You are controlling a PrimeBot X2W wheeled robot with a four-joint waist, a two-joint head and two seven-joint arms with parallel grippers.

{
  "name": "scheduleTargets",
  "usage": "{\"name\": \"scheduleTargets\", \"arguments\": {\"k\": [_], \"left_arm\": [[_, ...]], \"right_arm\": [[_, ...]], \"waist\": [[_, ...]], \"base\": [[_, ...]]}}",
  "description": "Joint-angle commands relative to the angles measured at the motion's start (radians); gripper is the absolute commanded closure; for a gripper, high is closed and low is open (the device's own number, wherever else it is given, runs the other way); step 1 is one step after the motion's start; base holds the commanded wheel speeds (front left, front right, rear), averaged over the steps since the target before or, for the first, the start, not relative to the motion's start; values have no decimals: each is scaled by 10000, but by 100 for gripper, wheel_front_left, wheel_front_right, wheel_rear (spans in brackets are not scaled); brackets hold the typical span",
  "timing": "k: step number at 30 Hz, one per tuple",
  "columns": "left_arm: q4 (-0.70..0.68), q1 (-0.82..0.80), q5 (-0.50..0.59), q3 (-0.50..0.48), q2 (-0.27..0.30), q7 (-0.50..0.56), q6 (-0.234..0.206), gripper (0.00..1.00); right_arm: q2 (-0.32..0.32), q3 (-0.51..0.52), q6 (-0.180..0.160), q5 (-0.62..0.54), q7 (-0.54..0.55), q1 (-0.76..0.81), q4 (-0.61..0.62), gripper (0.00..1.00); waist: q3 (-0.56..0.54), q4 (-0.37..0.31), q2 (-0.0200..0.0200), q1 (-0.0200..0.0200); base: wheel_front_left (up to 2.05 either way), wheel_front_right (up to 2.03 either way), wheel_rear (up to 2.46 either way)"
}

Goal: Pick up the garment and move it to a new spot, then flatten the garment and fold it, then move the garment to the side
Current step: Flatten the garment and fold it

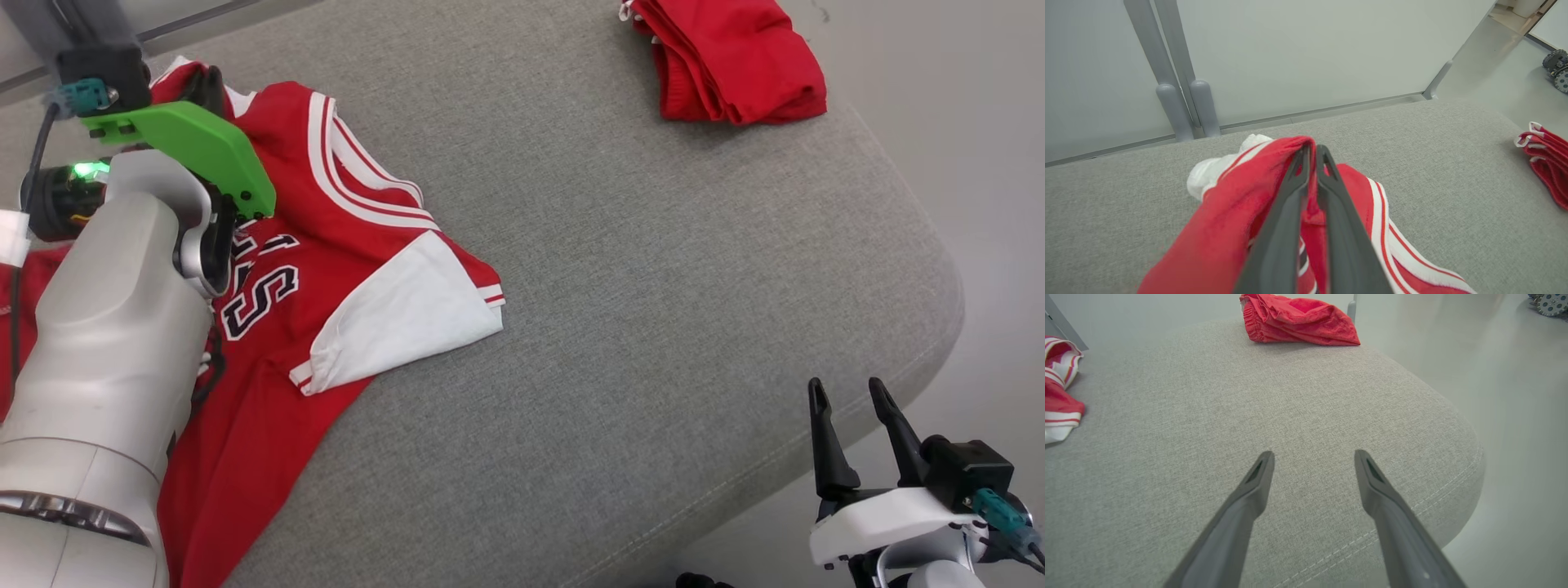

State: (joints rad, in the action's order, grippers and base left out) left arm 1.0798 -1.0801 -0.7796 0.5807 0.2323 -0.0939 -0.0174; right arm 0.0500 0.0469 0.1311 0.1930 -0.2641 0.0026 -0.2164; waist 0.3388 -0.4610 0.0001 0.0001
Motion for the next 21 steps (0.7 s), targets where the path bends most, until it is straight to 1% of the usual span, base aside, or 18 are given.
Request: {"name": "scheduleTargets", "arguments": {"k": [1, 7, 10, 11, 13, 16, 21], "left_arm": [[85, 95, -26, -9, -62, -180, 100, 0], [175, 686, -368, -62, -590, -511, 562, 0], [-241, 1433, -593, 57, -1084, -659, 1004, 0], [-370, 1596, -576, 149, -1151, -640, 1094, 0], [-847, 2285, -699, 485, -1353, -228, 1312, 0], [-1570, 3021, -564, 1130, -1407, 335, 1409, 0], [-2540, 3750, -667, 1475, -1400, 619, 1452, 0]], "right_arm": [[13, 128, -7, 113, -2, 109, 4, 0], [13, 516, -7, 69, -2, 297, 6, 0], [16, 568, -7, -56, -3, 410, -39, 0], [20, 592, -7, -88, -2, 435, -33, 0], [20, 600, -7, -159, -2, 497, -10, 0], [16, 501, -7, -320, -2, 517, 4, 0], [19, 467, -7, -433, -2, 446, -10, 0]], "waist": [[8, 6, -1, -1], [-458, 851, -1, -1], [-910, 1280, -1, -1], [-1003, 1377, -1, -1], [-1191, 1659, -1, -1], [-1308, 1948, -1, -1], [-1338, 2068, -1, -1]], "base": [[0, 0, 0], [0, 0, 0], [0, 0, 0], [0, 0, 0], [0, 0, 0], [0, 0, 0], [0, 0, 0]]}}
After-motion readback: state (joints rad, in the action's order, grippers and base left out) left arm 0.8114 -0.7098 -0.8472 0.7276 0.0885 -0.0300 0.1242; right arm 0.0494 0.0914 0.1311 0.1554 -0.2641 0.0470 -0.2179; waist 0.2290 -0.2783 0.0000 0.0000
